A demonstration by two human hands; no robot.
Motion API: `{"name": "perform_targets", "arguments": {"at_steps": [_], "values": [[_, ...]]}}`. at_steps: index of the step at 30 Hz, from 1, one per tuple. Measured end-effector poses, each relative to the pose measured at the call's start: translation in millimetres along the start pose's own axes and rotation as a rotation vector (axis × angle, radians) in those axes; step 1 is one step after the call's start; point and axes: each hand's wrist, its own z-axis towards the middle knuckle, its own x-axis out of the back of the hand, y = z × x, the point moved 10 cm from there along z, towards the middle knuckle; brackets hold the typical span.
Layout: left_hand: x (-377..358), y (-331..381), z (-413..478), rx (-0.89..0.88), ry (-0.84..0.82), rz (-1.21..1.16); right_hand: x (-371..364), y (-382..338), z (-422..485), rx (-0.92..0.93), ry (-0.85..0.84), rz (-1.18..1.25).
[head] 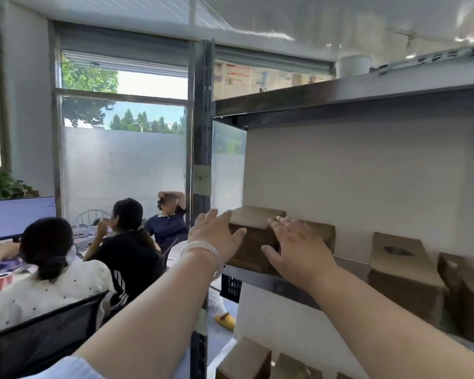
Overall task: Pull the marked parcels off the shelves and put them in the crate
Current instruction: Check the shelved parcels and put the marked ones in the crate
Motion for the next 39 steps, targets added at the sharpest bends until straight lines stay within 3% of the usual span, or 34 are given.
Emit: {"name": "perform_targets", "arguments": {"at_steps": [8,14,18,22,27,33,39], "values": [[-38.8,-33.5,53.9,-0.074,-0.187,-0.217,-40.9,21.5,37.7,-0.508,-0.132,0.132],[-56.4,-36.9,60.7,-0.071,-0.272,-0.468,-55.5,17.7,34.9,-0.638,-0.14,0.053],[-50.4,-43.3,59.2,-0.062,-0.191,-0.595,-46.9,15.0,28.0,-0.709,0.033,0.26],[-37.9,-52.3,46.0,-0.043,-0.087,-0.769,-33.5,7.5,17.9,-0.788,0.306,0.665],[-26.1,-59.2,25.1,0.01,-0.007,-0.916,-21.8,-7.5,2.4,-0.735,0.428,0.838],[-24.5,-46.8,16.0,-0.024,-0.119,-0.811,1.8,-15.2,-17.4,-0.597,0.47,0.844],[-14.5,-41.5,8.1,-0.045,-0.081,-0.962,22.6,-10.6,-28.6,-0.505,0.554,0.941]]}}
